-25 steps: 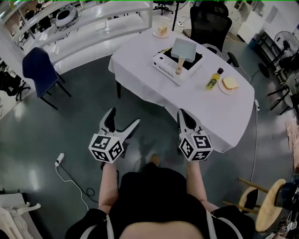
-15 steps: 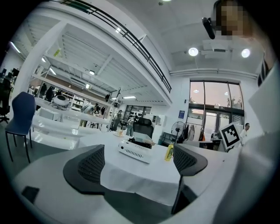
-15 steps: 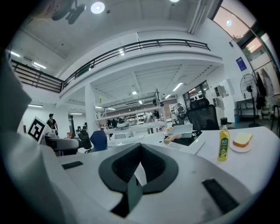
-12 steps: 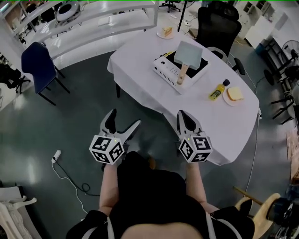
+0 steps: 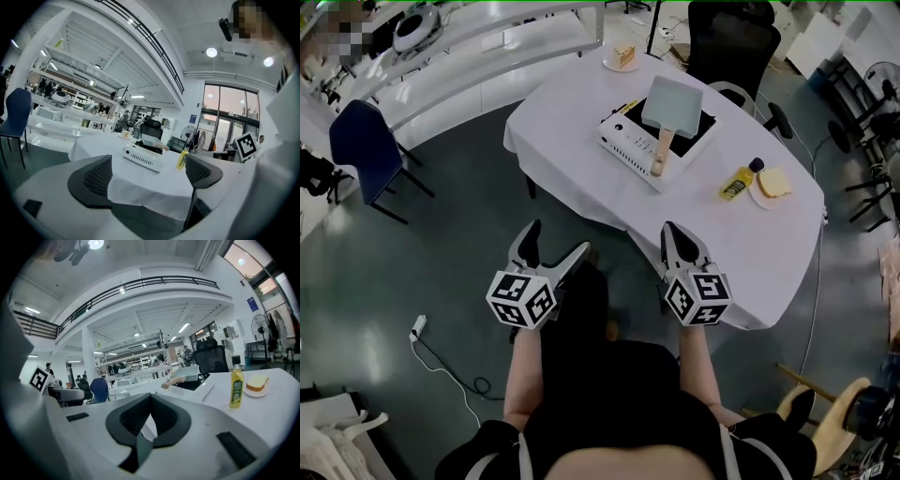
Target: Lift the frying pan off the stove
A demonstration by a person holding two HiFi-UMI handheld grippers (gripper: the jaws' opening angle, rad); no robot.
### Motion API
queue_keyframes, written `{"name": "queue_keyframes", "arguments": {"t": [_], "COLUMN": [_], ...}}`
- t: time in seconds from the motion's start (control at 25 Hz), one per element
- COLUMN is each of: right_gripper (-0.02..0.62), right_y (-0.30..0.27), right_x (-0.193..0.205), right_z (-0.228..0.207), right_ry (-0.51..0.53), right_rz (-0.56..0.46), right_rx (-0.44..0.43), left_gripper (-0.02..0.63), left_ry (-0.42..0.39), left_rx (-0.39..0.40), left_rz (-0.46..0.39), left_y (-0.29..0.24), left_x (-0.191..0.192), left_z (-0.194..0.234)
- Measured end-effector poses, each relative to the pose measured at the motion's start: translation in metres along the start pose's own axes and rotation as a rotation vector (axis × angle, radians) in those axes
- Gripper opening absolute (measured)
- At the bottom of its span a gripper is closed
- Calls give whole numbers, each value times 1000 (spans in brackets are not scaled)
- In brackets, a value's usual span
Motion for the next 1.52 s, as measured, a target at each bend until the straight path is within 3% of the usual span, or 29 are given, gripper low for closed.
{"name": "queue_keyframes", "arguments": {"t": [0.28, 0.64, 1.2, 1.32, 1.52], "right_gripper": [3, 3, 3, 3, 3], "right_y": [-53, -109, -149, -149, -144], "right_x": [-36, -74, -84, -80, -68], "right_z": [-43, -94, -132, -134, -133], "right_ry": [-25, -82, -149, -163, -181], "right_rz": [-37, -57, -102, -123, -110], "right_rx": [110, 293, 558, 603, 653], "left_gripper": [500, 502, 501, 501, 500], "left_ry": [-1, 65, 169, 226, 392], "left_rx": [134, 332, 664, 734, 803], "left_rz": [28, 118, 349, 409, 502], "left_y": [-103, -229, -348, -360, -376], "left_x": [-47, -89, -95, -88, -73], "left_z": [18, 42, 50, 47, 38]}}
Point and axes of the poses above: the fingertips, and each gripper's own axes: y backward along the fingers, z to its left, x out of its underside, the point moved 8 cm from there along y, backward along the fingers, and after that the axes turned 1 degree about y, right-handed, at the moved point
